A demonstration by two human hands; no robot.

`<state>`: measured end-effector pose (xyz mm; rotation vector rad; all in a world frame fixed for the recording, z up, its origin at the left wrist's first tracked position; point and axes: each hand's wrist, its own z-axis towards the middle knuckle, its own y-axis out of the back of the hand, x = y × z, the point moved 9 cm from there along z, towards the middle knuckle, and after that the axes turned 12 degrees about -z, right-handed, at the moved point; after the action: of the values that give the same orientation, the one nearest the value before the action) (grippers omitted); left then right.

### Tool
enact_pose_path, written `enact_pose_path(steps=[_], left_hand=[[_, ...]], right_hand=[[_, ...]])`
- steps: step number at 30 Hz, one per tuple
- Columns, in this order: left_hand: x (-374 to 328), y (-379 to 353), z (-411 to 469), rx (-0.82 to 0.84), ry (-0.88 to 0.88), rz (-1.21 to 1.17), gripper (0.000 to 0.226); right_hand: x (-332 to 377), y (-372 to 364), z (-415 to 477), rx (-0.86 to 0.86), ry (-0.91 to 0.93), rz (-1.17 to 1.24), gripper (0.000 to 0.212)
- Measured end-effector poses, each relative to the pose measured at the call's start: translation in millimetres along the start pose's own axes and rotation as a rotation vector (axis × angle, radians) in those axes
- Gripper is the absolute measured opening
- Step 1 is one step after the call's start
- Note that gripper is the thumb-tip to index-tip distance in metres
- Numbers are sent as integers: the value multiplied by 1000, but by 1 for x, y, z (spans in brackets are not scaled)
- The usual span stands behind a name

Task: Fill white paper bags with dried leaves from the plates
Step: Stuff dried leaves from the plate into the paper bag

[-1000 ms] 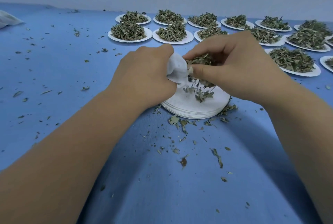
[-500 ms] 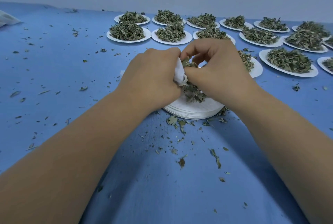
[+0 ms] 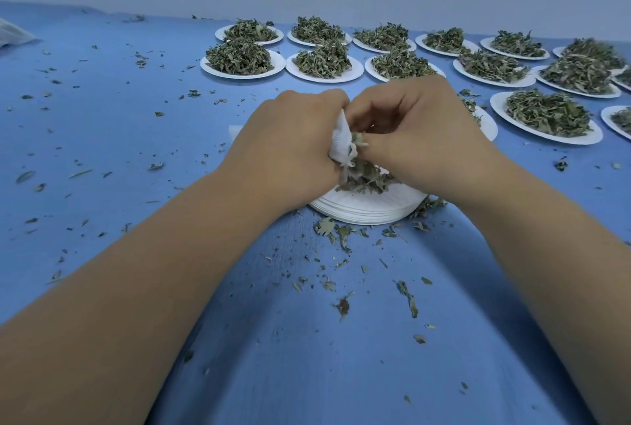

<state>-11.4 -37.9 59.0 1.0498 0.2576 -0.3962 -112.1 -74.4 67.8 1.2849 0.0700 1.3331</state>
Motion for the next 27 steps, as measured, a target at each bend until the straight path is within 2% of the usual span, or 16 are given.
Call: enact_pose_path(steps=[3, 5, 7, 10, 13, 16, 18, 20, 24, 25, 27], left_hand=[[-4, 5, -1, -24, -15, -15, 27], [-9, 6, -1, -32, -41, 6, 23], [-14, 6, -3, -35, -79, -16, 29], [-19, 5, -4, -9, -144, -80, 37], [-20, 9, -5, -18, -180, -209, 47], [-9, 10, -7, 6, -101, -388, 73], [4, 11, -8, 19, 5, -490, 79], [12, 18, -9, -25, 69, -524, 69], [15, 33, -10, -172, 104, -601, 22], [12, 33, -10, -180, 98, -600, 16], [4, 32, -12, -185, 50, -506, 17]], right_hand=[[2, 4, 4, -131, 10, -97, 19], [-5, 5, 6, -171, -71, -160, 24], [-16, 0, 7, -111, -166, -91, 23], [-19, -13, 6, 34, -179, 85, 25], [-15, -2, 6, -53, -152, 100, 27], [-21, 5, 5, -128, -201, 108, 27], [-27, 4, 4, -125, -231, 79, 29], [-29, 4, 4, -125, -236, 56, 29], [-27, 5, 5, -161, -224, 30, 26], [-27, 4, 4, -168, -223, 25, 26], [-26, 4, 4, -177, -213, -5, 25]])
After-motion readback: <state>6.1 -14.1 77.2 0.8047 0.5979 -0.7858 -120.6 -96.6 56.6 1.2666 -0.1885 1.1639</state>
